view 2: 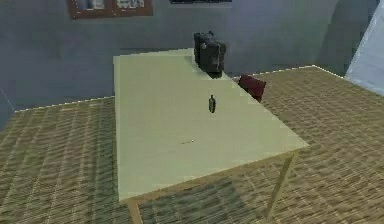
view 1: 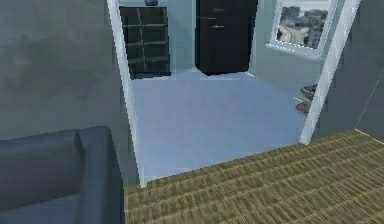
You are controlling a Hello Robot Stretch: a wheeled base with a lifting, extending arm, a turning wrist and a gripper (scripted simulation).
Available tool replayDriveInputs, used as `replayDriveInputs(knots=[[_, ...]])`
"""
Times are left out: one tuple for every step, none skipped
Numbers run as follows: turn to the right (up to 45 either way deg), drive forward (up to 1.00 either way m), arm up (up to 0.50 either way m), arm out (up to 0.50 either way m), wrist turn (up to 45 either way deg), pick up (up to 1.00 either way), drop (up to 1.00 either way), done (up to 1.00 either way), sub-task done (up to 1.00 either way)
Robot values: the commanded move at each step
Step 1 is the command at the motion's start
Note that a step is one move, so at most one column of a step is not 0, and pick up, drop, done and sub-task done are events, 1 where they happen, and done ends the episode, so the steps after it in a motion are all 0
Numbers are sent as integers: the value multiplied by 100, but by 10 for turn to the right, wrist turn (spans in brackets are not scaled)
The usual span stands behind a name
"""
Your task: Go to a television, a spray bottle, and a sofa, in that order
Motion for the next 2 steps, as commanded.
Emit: replayDriveInputs(knots=[[0, 100, 0, 0, 0, 0, 0, 0, 0], [-60, 0, 0, 0, 0, 0, 0, 0, 0]])
